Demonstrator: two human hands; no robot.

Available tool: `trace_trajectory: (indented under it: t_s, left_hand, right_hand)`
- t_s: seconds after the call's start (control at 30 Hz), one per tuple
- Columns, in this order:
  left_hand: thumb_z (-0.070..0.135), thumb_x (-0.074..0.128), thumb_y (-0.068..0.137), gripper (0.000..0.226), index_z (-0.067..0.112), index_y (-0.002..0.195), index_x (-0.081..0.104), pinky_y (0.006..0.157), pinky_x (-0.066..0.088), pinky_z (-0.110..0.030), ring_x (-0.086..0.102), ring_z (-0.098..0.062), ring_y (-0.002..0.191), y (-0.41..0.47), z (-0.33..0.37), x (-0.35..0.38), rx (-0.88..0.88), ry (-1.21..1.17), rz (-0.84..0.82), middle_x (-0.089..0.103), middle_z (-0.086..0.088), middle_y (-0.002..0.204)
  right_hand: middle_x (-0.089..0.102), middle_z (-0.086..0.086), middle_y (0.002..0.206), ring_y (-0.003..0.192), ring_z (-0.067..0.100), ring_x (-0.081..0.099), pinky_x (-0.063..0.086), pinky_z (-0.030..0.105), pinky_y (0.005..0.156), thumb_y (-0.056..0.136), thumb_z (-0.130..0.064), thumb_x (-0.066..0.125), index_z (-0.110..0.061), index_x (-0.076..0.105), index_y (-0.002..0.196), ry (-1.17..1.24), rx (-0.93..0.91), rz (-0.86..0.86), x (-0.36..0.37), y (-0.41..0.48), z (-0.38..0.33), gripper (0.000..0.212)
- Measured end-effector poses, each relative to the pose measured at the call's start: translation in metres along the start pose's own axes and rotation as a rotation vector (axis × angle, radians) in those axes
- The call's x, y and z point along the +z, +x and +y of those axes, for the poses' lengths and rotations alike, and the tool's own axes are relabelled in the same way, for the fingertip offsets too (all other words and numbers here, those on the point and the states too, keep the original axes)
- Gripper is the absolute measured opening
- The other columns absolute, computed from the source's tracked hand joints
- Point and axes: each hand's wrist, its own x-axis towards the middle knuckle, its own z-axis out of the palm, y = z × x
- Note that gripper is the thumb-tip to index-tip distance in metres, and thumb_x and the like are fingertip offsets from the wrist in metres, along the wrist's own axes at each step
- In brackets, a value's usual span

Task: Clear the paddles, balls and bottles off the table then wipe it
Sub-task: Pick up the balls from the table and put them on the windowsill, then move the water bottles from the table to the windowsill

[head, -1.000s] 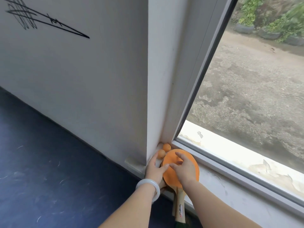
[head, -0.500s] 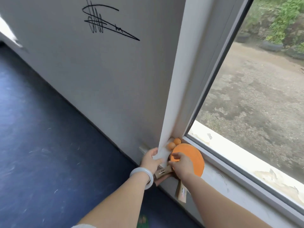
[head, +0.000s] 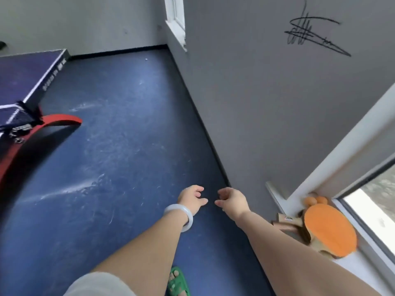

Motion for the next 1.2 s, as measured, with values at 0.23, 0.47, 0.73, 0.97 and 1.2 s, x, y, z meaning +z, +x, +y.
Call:
trace_trajectory:
  t_s: [0.23, 0.47, 0.73, 0.97, 1.2]
  left_hand:
    - [0.023, 0.069, 0.09, 0.04, 0.02, 0.128, 0.059, 0.09, 0.046, -0.026, 0.06, -0.021, 0.112, -0.015, -0.078, -0.127, -0.17, 0.047, 0.173, 0.061, -0.002, 0.128]
    - [0.028, 0.071, 0.088, 0.04, 0.018, 0.126, 0.06, 0.091, 0.047, -0.027, 0.061, -0.022, 0.111, -0.025, -0.17, -0.278, -0.306, 0.075, 0.249, 0.062, -0.005, 0.127]
    - [0.028, 0.069, 0.089, 0.041, 0.016, 0.127, 0.059, 0.1, 0.046, -0.034, 0.057, -0.025, 0.118, -0.04, -0.255, -0.409, -0.438, 0.027, 0.434, 0.059, -0.004, 0.132]
    - [0.027, 0.064, 0.094, 0.043, 0.013, 0.133, 0.054, 0.101, 0.046, -0.037, 0.056, -0.025, 0.12, -0.019, -0.312, -0.484, -0.58, -0.008, 0.473, 0.054, -0.006, 0.136]
    - [0.029, 0.064, 0.094, 0.042, 0.015, 0.132, 0.054, 0.102, 0.045, -0.037, 0.056, -0.024, 0.119, 0.042, -0.333, -0.578, -0.649, -0.057, 0.55, 0.056, -0.004, 0.132]
  right_hand:
    - [0.064, 0.006, 0.122, 0.104, 0.023, 0.062, 0.051, 0.031, 0.088, 0.086, -0.013, 0.072, -0.009, 0.061, 0.126, -0.228, -0.151, -0.177, 0.105, 0.013, -0.099, 0.041]
    - [0.059, 0.004, 0.115, 0.092, 0.015, 0.053, 0.04, 0.022, 0.075, 0.087, -0.024, 0.074, -0.009, 0.059, 0.132, -0.44, -0.278, -0.371, 0.251, 0.024, -0.214, 0.05]
    - [0.055, 0.01, 0.137, 0.122, 0.024, 0.056, 0.041, 0.024, 0.093, 0.089, -0.027, 0.072, -0.009, 0.052, 0.138, -0.682, -0.45, -0.559, 0.395, 0.02, -0.308, 0.056]
    - [0.049, 0.01, 0.143, 0.126, 0.024, 0.053, 0.043, 0.026, 0.094, 0.089, -0.024, 0.072, -0.01, 0.045, 0.144, -0.85, -0.534, -0.7, 0.49, 0.06, -0.378, 0.063]
    - [0.056, 0.007, 0.126, 0.114, 0.022, 0.056, 0.043, 0.027, 0.093, 0.089, -0.022, 0.071, -0.01, 0.047, 0.141, -0.942, -0.621, -0.788, 0.576, 0.132, -0.476, 0.059]
